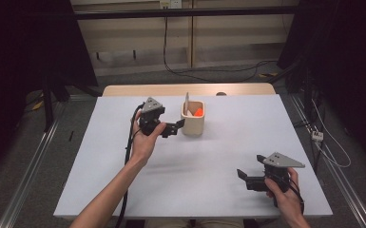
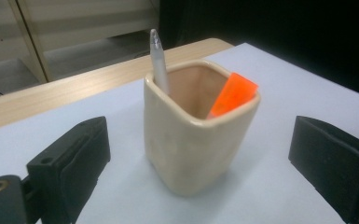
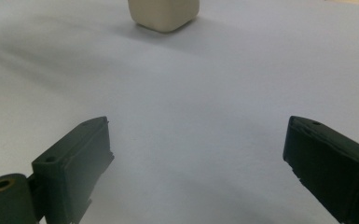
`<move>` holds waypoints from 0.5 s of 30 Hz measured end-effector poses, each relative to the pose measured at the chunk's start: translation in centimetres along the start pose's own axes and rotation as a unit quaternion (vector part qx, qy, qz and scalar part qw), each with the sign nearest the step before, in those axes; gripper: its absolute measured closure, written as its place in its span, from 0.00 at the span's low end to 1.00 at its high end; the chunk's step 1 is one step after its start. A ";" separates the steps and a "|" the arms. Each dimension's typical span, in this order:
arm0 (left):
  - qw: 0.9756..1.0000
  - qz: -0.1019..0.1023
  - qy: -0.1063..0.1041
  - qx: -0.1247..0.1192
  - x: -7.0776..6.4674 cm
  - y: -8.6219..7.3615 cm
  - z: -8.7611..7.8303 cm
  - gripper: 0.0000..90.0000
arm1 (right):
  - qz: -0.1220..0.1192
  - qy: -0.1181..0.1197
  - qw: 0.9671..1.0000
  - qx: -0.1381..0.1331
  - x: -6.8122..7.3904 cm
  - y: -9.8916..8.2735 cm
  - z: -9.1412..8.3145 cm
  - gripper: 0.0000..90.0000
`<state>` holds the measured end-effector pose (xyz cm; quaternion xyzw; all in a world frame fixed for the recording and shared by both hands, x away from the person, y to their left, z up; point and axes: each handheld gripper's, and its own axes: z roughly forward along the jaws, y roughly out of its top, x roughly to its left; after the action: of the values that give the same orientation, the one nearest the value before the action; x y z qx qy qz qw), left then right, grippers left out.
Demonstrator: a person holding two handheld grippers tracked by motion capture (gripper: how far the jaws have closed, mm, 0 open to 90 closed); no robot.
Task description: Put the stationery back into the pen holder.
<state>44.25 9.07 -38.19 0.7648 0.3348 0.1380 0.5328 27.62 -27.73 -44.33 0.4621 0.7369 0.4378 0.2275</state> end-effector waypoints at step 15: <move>0.999 0.022 0.030 0.039 -1.1 -5.0 -5.5 0.05 | 0.002 -0.005 1.000 -0.001 0.0 0.0 0.0 0.08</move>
<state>38.51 13.37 -40.41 0.7881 0.3387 0.1595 0.4886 27.61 -27.76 -44.36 0.4656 0.7344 0.4365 0.2308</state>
